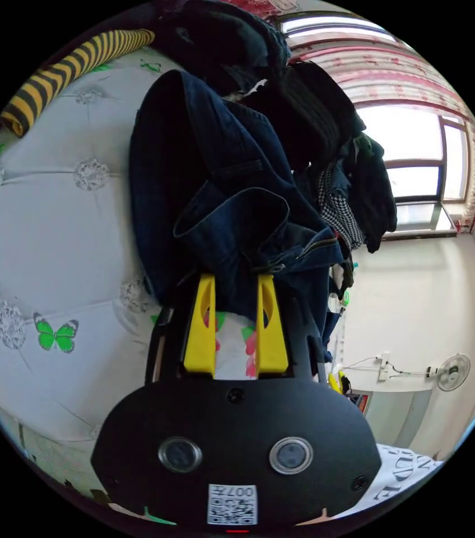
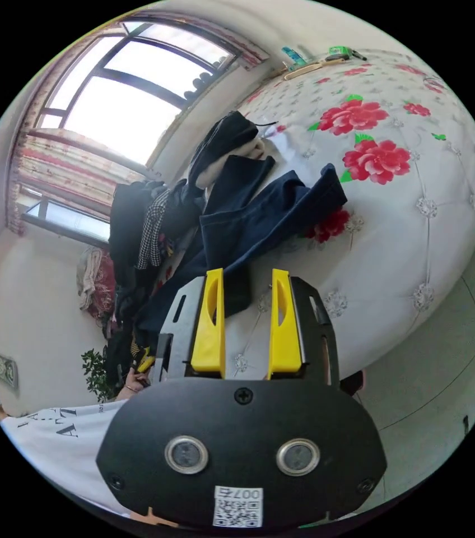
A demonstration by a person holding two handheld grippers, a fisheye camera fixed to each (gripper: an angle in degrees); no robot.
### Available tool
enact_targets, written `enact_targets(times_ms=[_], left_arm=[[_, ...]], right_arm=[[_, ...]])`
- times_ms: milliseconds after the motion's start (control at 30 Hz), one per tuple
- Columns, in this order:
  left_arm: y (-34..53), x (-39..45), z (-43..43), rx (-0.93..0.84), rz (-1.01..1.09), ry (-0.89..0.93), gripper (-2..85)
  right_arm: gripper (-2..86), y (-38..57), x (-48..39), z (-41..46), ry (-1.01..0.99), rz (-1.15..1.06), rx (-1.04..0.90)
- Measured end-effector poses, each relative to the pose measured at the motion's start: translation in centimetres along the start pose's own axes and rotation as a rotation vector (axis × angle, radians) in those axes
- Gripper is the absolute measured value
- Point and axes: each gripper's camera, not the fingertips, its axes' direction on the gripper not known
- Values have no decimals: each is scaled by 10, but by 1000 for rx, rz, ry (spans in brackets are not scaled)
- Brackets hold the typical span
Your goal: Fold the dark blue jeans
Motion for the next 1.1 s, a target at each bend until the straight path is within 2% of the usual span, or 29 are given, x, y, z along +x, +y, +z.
enact_targets(times_ms=[67,200,400,500,567,633,700,767,800,867,900,933,1000,1100], left_arm=[[1,4,-7,5,-52,-14,9],[30,21,-54,51,39,125,-6],[116,38,-144,121,98,241,-9],[155,29,-184,150,29,176,-9],[174,21,-203,154,-22,146,-9],[201,27,-219,133,-5,76,-9],[222,29,-216,65,4,-37,-8],[244,12,-198,-23,-60,-146,-9],[261,-9,-184,-56,-179,-120,-9],[292,-32,-174,41,-341,-7,-9],[313,-38,-175,151,-414,64,-9],[331,-39,-177,239,-462,129,-9],[347,-29,-184,281,-480,166,-9],[333,0,-208,292,-372,179,-10]], right_arm=[[96,-8,16,5,-35,48,-1],[92,-34,52,18,-169,177,17],[44,-74,96,63,-164,338,-57],[7,-94,103,74,-191,373,-81],[0,-111,89,61,-266,282,-31],[-4,-130,59,25,-331,55,28],[-5,-133,46,0,-302,-110,49],[-5,-133,54,-5,-192,-165,15],[-5,-132,70,8,-68,-153,-75],[-6,-125,104,43,107,-70,-248],[-6,-118,122,64,176,-17,-329],[-6,-112,130,76,181,-17,-354],[-6,-107,130,88,133,-30,-322],[-6,-126,120,114,-14,-28,-312]])
